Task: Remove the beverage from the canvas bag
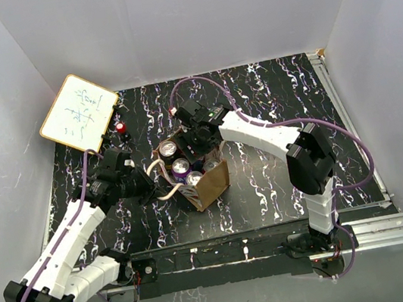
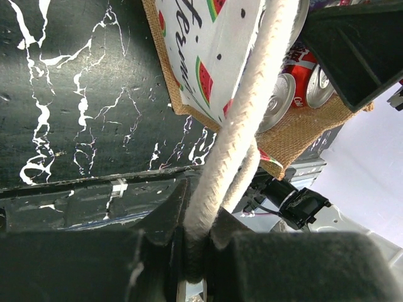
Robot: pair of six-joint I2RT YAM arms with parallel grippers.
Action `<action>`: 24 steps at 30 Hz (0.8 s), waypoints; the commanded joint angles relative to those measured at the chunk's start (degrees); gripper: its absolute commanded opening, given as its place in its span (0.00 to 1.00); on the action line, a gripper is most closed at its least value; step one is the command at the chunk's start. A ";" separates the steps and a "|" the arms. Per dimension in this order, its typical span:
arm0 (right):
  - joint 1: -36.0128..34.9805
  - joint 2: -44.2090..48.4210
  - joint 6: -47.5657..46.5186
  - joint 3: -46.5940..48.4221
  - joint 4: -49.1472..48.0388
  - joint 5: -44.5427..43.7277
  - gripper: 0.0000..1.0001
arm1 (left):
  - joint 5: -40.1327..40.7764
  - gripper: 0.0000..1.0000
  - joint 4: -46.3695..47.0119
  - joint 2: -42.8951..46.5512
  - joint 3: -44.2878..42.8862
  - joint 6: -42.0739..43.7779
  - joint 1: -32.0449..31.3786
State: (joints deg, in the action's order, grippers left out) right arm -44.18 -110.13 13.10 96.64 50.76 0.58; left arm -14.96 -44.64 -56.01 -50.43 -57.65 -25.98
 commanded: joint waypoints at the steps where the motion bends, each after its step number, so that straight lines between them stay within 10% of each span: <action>1: -0.29 -0.79 -1.46 -0.47 -1.71 0.31 0.66 | -2.31 0.00 0.26 -0.22 0.60 -0.42 0.22; 24: -0.66 11.11 -0.71 11.31 1.87 -0.72 0.27 | -4.63 0.00 3.61 -1.07 1.04 -3.73 0.23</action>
State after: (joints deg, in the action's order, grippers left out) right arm -44.58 -107.31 11.29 102.15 55.75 1.19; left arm -17.63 -42.11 -56.73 -49.69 -60.58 -25.98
